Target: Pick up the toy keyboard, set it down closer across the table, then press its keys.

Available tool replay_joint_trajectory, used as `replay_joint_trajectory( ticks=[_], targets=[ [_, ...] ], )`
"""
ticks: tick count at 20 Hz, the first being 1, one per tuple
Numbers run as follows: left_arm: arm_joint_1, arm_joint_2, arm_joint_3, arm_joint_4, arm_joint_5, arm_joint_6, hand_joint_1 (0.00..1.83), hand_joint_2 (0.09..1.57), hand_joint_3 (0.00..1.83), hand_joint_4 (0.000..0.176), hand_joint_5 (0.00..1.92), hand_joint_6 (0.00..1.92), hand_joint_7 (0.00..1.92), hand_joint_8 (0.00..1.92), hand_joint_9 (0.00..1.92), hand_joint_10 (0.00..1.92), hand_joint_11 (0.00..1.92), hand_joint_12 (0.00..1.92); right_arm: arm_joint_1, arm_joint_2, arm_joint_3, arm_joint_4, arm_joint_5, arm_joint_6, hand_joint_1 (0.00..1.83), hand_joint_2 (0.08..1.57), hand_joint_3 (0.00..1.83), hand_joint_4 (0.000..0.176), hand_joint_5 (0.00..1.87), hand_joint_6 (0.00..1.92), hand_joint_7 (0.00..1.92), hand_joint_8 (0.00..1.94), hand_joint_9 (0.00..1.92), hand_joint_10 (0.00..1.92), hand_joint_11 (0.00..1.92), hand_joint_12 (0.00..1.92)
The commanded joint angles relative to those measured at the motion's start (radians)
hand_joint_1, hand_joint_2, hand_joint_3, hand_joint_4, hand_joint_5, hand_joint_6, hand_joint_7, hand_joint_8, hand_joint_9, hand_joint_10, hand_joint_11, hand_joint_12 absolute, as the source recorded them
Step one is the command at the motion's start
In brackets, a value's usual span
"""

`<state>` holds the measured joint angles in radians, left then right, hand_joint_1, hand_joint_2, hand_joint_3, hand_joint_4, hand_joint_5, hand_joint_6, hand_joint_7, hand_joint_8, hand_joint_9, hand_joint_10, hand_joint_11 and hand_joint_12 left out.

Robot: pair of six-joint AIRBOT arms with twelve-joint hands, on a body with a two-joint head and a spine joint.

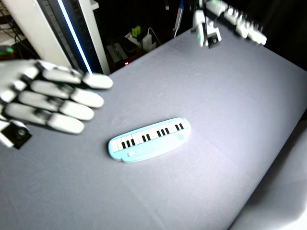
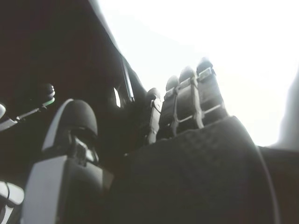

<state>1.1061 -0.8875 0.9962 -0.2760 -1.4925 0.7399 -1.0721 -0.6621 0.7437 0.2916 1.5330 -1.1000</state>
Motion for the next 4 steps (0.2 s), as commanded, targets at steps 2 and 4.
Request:
replay_joint_trajectory(
  ticks=[2,4],
  targets=[
    [-0.001,0.014,-0.008,-0.002,-0.188,0.012,0.19,1.37,0.0,0.037,0.0,0.0,0.0,0.0,0.0,0.0,0.0,0.0,-0.023,0.016,-0.008,0.017,0.221,0.004,0.08,1.32,0.0,0.024,0.0,0.0,0.0,0.0,0.0,0.0,0.0,0.0],
    [0.0,0.023,-0.02,0.002,-0.223,0.03,0.16,1.43,0.02,0.041,0.0,0.0,0.0,0.0,0.0,0.0,0.0,0.0,-0.03,0.022,-0.009,0.027,0.23,0.004,0.05,1.29,0.0,0.023,0.0,0.0,0.0,0.0,0.0,0.0,0.0,0.0]
  ],
)
